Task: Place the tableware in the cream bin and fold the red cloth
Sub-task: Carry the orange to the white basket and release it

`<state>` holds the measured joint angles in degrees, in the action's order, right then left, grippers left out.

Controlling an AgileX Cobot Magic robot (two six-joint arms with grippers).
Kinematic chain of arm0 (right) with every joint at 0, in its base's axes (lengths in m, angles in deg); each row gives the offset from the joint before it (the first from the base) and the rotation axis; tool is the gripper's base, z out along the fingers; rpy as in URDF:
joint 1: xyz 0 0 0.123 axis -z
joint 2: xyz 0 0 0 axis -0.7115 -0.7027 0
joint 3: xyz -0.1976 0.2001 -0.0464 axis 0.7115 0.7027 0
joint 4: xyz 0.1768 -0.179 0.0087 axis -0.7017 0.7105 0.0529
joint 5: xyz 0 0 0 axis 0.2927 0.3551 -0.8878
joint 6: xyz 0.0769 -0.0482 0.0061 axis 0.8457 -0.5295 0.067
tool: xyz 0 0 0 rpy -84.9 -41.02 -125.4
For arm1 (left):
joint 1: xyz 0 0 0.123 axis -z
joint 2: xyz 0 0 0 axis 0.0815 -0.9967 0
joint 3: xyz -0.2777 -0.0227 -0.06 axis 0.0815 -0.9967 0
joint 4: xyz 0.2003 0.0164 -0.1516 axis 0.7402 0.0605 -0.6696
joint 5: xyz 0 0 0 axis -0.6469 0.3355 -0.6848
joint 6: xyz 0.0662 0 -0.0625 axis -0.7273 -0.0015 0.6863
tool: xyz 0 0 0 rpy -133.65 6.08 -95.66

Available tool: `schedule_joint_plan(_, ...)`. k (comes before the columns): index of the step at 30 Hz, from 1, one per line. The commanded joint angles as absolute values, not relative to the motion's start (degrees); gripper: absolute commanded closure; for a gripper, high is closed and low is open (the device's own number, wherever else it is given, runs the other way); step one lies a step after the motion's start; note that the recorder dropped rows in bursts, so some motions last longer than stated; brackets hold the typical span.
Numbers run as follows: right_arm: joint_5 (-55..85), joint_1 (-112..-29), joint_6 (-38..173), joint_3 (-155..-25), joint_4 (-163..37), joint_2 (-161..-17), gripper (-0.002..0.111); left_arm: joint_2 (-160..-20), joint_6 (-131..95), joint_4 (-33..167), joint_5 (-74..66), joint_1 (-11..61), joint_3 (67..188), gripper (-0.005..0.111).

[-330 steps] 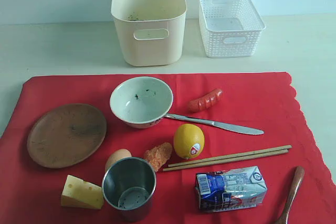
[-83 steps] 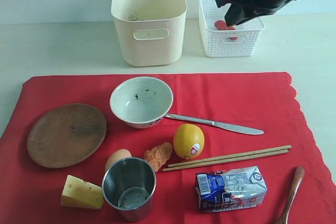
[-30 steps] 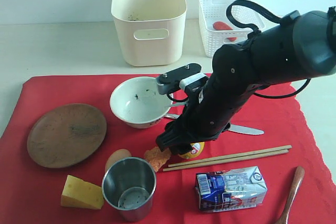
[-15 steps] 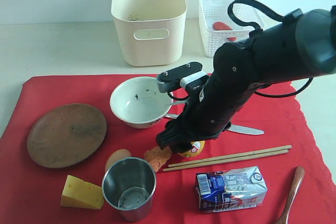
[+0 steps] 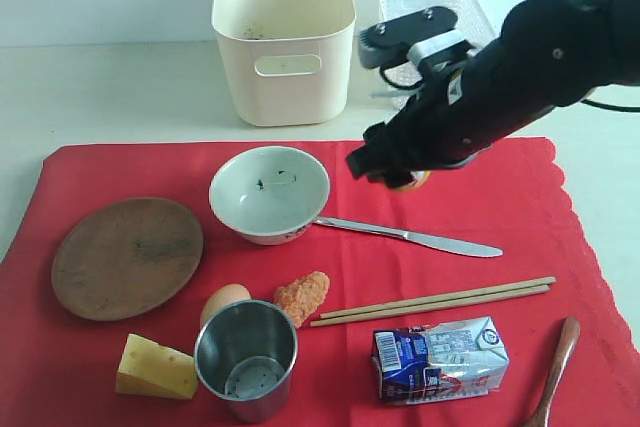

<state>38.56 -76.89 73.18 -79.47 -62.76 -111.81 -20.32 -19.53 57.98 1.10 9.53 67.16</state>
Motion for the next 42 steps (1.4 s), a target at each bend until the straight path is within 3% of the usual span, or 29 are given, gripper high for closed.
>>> schedule_joint_plan(1,34.4,-71.76,73.38,-81.95,-61.73,-111.39,0.108,-19.95,-19.62,57.74,1.35,9.82,66.98,0.105)
schedule_joint_plan(19,27.38,-59.95,72.43,-100.47,-60.56,-125.93,0.108,-19.95,-19.62,57.74,1.35,9.82,66.98,0.105)
schedule_joint_plan(36,18.81,-59.19,72.43,-114.48,-60.56,-143.07,0.108,-19.95,-19.62,57.74,1.35,9.82,66.98,0.105)
schedule_joint_plan(39,18.12,-59.19,72.43,-114.79,-60.56,-143.89,0.102,-19.95,-19.62,57.74,1.35,9.82,66.98,0.105)
schedule_joint_plan(42,18.0,-59.19,72.43,-114.79,-60.56,-143.98,0.088,-19.95,-19.62,57.74,1.35,9.82,66.98,0.105)
